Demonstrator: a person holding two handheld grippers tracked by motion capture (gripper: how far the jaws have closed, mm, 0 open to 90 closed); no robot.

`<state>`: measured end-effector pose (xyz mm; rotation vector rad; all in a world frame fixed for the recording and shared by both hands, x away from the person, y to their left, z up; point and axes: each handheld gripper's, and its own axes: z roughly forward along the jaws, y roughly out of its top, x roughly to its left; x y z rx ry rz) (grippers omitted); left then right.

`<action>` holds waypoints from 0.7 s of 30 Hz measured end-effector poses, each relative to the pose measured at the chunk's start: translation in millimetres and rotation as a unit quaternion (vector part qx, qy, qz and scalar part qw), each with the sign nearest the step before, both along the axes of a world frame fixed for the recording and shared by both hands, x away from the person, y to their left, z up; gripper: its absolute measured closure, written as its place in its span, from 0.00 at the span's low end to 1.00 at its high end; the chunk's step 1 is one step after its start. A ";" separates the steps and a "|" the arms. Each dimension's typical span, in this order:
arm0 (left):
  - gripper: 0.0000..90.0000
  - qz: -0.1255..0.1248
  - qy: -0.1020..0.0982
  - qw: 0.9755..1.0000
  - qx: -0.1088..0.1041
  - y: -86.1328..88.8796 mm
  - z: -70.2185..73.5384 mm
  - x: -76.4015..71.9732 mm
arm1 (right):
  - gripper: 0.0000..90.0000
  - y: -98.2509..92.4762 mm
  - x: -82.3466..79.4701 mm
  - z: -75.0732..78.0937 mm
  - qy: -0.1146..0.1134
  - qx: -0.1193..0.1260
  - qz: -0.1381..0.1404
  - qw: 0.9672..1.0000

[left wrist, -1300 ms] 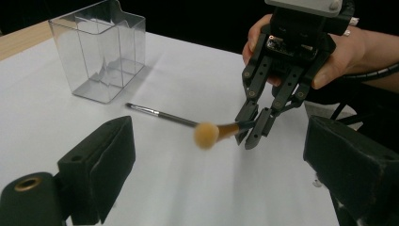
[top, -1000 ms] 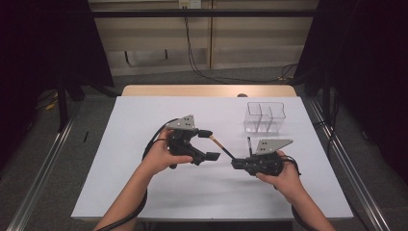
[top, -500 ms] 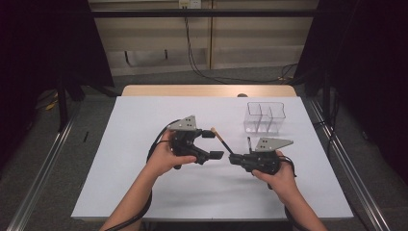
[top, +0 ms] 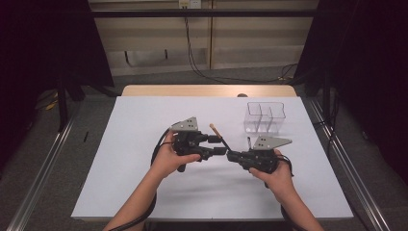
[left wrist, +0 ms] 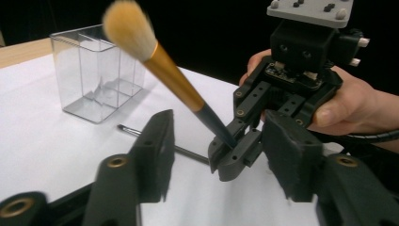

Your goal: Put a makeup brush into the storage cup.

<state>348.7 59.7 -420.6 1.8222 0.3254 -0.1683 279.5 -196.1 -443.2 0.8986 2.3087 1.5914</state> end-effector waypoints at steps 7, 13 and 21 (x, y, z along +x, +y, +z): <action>0.72 0.005 -0.008 1.000 -0.011 -0.2 -2.4 -1.2 | 0.95 6.0 0.4 -1.4 0.000 -0.003 -0.001 1.000; 0.79 0.006 -0.003 1.000 -0.015 -0.1 -3.2 -1.3 | 0.95 9.9 2.1 -2.4 0.003 -0.012 0.000 1.000; 0.82 0.008 0.006 1.000 -0.027 1.9 -3.4 -1.1 | 0.95 14.6 3.0 -0.8 0.002 -0.015 0.002 1.000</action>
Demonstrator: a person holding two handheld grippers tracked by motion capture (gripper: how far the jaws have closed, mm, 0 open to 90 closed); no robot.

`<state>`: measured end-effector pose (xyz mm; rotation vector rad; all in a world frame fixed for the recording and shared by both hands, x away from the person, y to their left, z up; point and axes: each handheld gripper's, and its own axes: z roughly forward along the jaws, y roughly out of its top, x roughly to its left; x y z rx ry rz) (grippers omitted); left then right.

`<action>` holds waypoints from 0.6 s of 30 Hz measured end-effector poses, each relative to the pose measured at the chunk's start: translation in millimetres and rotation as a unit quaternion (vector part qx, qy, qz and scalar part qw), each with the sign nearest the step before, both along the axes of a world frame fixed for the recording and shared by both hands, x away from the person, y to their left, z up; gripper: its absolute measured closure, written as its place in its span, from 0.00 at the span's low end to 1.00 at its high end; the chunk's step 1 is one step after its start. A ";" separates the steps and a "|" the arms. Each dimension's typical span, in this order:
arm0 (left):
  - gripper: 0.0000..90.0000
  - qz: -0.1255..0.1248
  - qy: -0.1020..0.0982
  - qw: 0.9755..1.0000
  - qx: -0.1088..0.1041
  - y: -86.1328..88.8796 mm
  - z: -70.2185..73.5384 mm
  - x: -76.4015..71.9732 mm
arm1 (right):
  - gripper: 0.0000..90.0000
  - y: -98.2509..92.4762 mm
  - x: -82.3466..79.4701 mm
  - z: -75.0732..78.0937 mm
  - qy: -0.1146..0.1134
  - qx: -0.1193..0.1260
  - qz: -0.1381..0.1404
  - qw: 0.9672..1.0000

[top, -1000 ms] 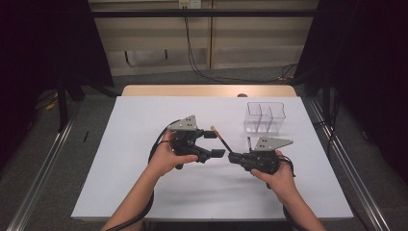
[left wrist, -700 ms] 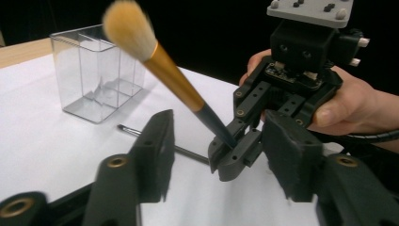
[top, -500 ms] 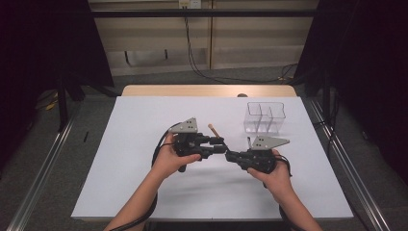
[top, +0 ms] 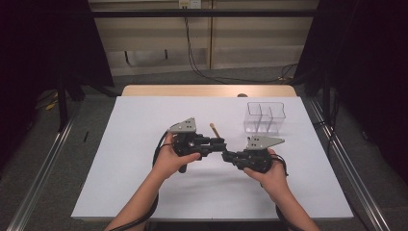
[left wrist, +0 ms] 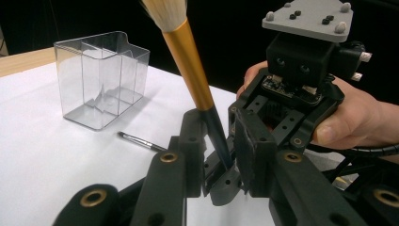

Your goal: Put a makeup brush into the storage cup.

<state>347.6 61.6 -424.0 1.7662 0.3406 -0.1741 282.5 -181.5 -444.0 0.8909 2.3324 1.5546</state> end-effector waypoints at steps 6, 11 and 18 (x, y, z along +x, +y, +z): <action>0.82 -0.002 0.000 1.000 -0.004 -0.6 -2.9 -0.1 | 0.95 0.7 -0.2 -1.9 0.001 0.003 -0.002 1.000; 0.83 -0.005 -0.004 1.000 -0.005 -2.3 -3.9 -1.2 | 0.95 2.8 0.1 -3.1 0.002 0.003 -0.001 1.000; 0.86 -0.008 -0.006 1.000 -0.002 -4.1 -5.4 -2.2 | 0.95 6.3 0.9 -2.9 0.000 0.008 0.004 1.000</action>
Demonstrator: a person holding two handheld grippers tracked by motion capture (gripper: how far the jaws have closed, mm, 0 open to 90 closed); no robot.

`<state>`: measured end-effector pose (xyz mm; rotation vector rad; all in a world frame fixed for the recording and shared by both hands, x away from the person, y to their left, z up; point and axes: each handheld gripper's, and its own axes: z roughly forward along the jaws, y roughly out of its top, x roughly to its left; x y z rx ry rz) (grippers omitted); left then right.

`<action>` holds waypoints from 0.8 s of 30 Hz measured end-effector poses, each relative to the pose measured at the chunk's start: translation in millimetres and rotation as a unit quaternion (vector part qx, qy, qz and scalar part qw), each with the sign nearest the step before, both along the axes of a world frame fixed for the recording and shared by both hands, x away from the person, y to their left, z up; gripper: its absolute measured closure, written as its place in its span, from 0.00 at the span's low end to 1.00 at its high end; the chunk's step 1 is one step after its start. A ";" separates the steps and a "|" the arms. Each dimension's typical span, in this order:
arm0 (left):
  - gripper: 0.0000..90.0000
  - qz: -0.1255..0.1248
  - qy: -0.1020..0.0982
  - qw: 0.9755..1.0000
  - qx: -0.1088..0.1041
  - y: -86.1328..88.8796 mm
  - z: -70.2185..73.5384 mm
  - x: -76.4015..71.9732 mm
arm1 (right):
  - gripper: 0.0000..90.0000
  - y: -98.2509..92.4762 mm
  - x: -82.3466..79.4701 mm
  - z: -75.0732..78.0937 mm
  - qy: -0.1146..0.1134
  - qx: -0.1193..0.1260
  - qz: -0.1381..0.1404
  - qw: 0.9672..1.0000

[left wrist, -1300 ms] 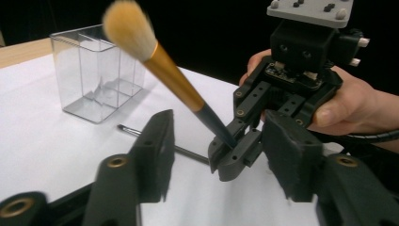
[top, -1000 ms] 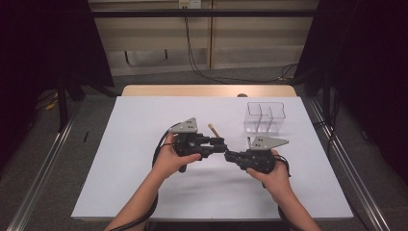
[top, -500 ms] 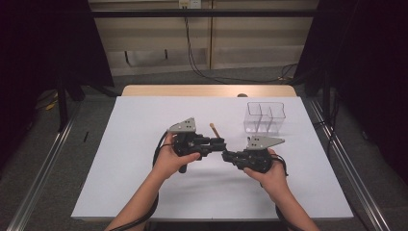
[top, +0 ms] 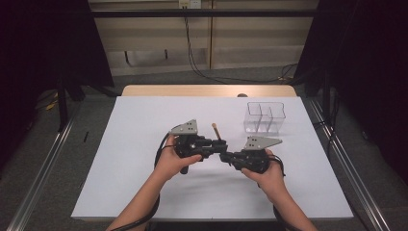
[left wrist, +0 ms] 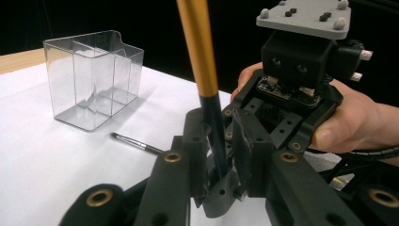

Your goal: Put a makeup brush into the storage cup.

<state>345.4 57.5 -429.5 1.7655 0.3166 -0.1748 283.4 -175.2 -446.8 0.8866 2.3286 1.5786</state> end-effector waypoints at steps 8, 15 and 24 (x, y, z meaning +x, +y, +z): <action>0.90 -0.002 0.007 1.000 -0.003 -3.4 -0.8 -1.4 | 0.94 4.4 0.9 -2.5 0.003 0.005 -0.001 1.000; 0.92 0.000 0.004 1.000 -0.008 -6.5 -1.5 -2.5 | 0.94 6.7 1.2 -1.4 0.004 0.018 -0.001 1.000; 0.92 0.001 -0.001 1.000 -0.006 -6.6 -0.1 -3.6 | 0.91 7.6 0.6 -2.2 0.006 0.026 0.002 1.000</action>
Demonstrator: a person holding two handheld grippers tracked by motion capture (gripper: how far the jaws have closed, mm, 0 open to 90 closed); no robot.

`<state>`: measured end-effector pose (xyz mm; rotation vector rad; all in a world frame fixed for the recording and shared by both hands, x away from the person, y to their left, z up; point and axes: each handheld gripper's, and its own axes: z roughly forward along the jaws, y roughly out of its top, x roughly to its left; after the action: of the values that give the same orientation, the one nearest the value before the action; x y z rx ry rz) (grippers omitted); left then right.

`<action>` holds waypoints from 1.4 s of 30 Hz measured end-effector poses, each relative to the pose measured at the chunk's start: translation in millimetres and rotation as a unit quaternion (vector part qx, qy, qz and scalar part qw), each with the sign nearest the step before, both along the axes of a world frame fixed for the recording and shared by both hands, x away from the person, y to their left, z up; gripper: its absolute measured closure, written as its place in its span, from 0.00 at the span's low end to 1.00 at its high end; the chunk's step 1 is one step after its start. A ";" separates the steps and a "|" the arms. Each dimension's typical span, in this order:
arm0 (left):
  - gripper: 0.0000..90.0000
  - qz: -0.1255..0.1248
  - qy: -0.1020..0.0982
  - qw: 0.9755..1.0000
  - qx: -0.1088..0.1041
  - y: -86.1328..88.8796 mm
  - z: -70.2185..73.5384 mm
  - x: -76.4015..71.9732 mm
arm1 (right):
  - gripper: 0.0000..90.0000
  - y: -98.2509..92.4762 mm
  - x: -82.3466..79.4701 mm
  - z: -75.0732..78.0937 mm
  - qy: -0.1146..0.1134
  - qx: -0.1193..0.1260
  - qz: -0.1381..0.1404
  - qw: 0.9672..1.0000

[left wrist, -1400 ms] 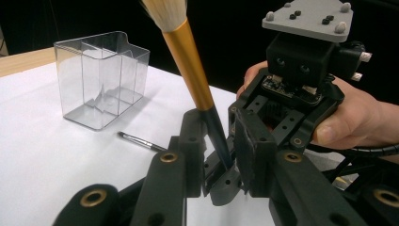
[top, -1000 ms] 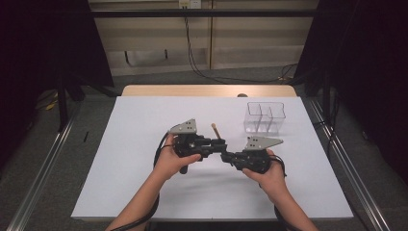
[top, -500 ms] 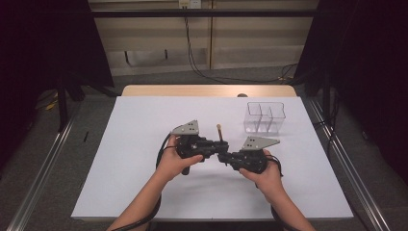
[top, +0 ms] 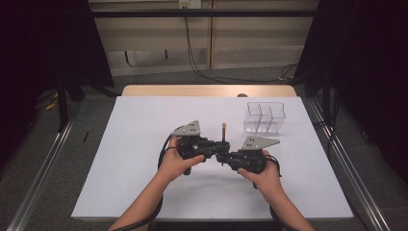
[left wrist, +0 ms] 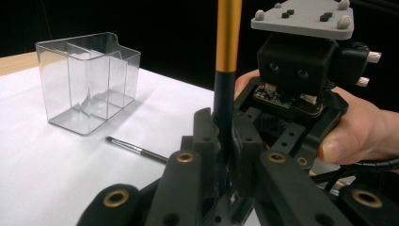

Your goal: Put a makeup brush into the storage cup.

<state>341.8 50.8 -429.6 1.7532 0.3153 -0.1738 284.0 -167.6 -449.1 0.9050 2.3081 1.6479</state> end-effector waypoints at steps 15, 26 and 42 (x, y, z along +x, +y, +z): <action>0.92 0.017 -0.010 1.000 0.000 8.8 4.4 1.9 | 0.39 -18.2 -2.7 4.8 -0.002 0.008 -0.012 1.000; 0.92 0.023 -0.016 1.000 0.006 10.1 3.7 2.2 | 0.11 -31.7 -4.4 8.2 0.001 0.022 -0.020 1.000; 0.92 0.032 -0.020 0.999 0.008 10.8 1.0 2.1 | 0.13 -40.3 0.5 27.0 -0.019 0.044 -0.041 0.998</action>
<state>344.0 61.6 -428.6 1.7579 0.3429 -0.0905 284.5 -207.9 -422.1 0.9627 2.1587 1.7284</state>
